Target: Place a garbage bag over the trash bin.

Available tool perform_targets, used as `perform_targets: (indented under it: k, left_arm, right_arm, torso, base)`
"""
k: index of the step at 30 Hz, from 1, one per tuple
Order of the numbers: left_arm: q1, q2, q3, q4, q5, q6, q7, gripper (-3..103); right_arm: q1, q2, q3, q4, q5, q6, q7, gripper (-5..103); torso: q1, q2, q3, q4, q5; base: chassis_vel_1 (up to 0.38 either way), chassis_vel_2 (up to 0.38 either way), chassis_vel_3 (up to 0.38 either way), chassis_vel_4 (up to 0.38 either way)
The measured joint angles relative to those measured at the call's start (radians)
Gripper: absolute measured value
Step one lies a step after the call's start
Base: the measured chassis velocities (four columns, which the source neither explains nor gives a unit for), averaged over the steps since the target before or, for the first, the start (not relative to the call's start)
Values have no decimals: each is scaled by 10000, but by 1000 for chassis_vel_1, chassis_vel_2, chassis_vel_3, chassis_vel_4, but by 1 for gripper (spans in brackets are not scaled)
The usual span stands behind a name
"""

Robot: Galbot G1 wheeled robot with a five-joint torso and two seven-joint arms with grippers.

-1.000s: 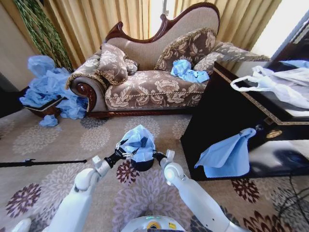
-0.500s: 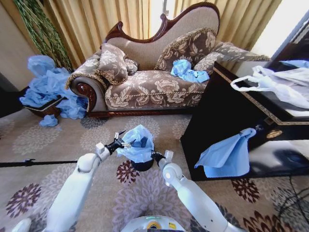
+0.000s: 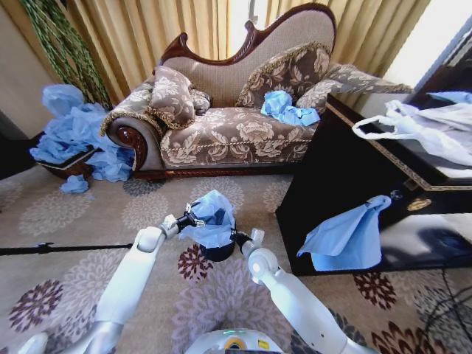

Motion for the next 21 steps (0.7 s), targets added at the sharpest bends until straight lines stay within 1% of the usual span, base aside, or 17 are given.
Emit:
perform_targets:
  k: [1, 2, 4, 7, 8, 11, 13, 16, 17, 18, 19, 21]
  left_arm:
    - [-103, -42, 78, 109, 61, 64, -42, 97]
    - [-170, -66, 126, 178, 78, 81, -59, 93]
    - [-240, -87, 173, 240, 84, 90, -77, 93]
    - [-389, -114, 264, 315, 80, 133, -146, 76]
    - [-389, -114, 264, 315, 80, 133, -146, 76]
    - [-491, -133, 312, 433, 16, 173, -219, 60]
    - [-499, -138, 313, 455, 0, 173, -226, 60]
    - [-502, -170, 314, 509, -151, 183, -355, 44]
    - [-502, -170, 314, 509, -151, 183, -355, 44]
    - [-479, -166, 322, 508, -300, 221, -547, 39]
    - [-479, -166, 322, 508, -300, 221, -547, 39]
    - [-456, -144, 324, 479, -579, 269, -827, 28]
  right_arm:
    - [9, -2, 10, -23, -4, 6, -8, 0]
    - [18, -3, 17, -39, -7, 11, -17, 0]
    - [29, -3, 23, -56, -12, 14, -25, 0]
    - [52, 5, 37, -98, -18, 19, -41, 0]
    - [52, 5, 37, -98, -18, 19, -41, 0]
    - [106, 19, 52, -179, -25, 29, -63, 0]
    - [118, 20, 55, -190, -27, 31, -67, 0]
    - [151, 12, 57, -229, -41, 36, -82, 0]
    - [151, 12, 57, -229, -41, 36, -82, 0]
    - [151, 1, 55, -230, -54, 37, -93, 0]
    - [151, 1, 55, -230, -54, 37, -93, 0]
    - [143, -20, 49, -226, -65, 37, -97, 0]
  torso:
    - [0, 0, -1, 0, 1]
    - [0, 0, -1, -1, 0]
    - [0, 0, -1, 0, 0]
    - [0, 0, -1, -1, 1]
    - [0, 0, -1, -1, 1]
    - [0, 0, -1, -1, 1]
    - [0, 0, -1, 0, 1]
    - [0, 0, -1, 0, 0]
    - [0, 0, -1, 0, 0]
    - [0, 0, -1, 0, 1]
    - [0, 0, -1, 0, 1]
    - [0, 0, -1, 0, 0]
  base:
    - [0, 0, 0, 0]
    - [0, 0, 0, 0]
    - [0, 0, 0, 0]
    - [0, 0, 0, 0]
    - [0, 0, 0, 0]
    - [0, 0, 0, 0]
    - [0, 0, 0, 0]
    - [0, 0, 0, 0]
    - [0, 0, 0, 0]
    - [0, 0, 0, 0]
    - [0, 0, 0, 0]
    - [0, 0, 0, 0]
